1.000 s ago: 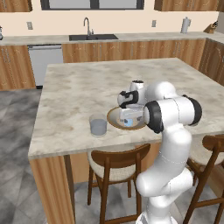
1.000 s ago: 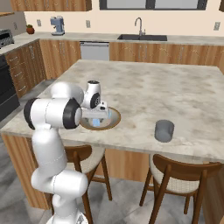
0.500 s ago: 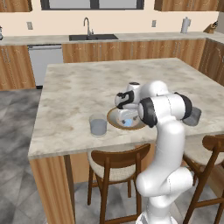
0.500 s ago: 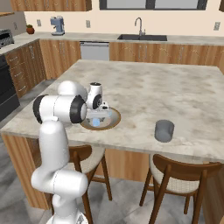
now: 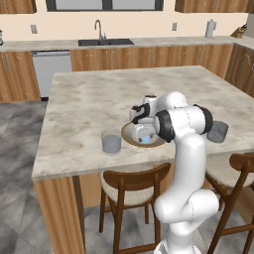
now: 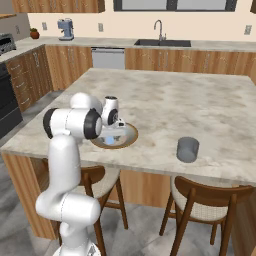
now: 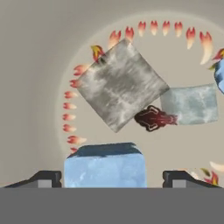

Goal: There are four ice cubes in the ice bowl. Place two ice cubes in each glass of water.

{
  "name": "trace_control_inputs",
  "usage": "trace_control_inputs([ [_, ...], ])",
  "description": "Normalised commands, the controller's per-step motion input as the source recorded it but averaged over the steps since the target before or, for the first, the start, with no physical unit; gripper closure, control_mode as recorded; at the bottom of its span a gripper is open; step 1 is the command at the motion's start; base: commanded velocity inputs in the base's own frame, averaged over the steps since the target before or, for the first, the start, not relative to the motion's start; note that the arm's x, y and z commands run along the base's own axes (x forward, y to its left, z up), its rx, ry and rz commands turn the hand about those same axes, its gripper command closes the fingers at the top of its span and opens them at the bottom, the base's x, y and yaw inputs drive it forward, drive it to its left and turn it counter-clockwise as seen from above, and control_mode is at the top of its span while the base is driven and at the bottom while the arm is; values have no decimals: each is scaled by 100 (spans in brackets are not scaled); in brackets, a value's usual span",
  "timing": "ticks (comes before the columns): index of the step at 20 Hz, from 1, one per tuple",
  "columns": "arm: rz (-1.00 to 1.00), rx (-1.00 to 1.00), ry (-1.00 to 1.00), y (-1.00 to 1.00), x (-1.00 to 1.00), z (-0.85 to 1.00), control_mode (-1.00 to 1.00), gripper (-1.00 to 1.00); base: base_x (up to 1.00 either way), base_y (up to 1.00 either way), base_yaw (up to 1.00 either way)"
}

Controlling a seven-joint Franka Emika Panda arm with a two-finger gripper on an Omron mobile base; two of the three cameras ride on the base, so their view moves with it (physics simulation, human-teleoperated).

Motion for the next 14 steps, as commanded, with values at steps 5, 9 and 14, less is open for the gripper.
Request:
trace_control_inputs([
  [5, 0, 3, 4, 13, -11, 41, -100, 100, 0, 0, 0],
  [9, 0, 2, 1, 58, -72, 100, -100, 100, 0, 0, 0],
  [14, 0, 1, 0, 72, -36, 100, -100, 100, 0, 0, 0],
])
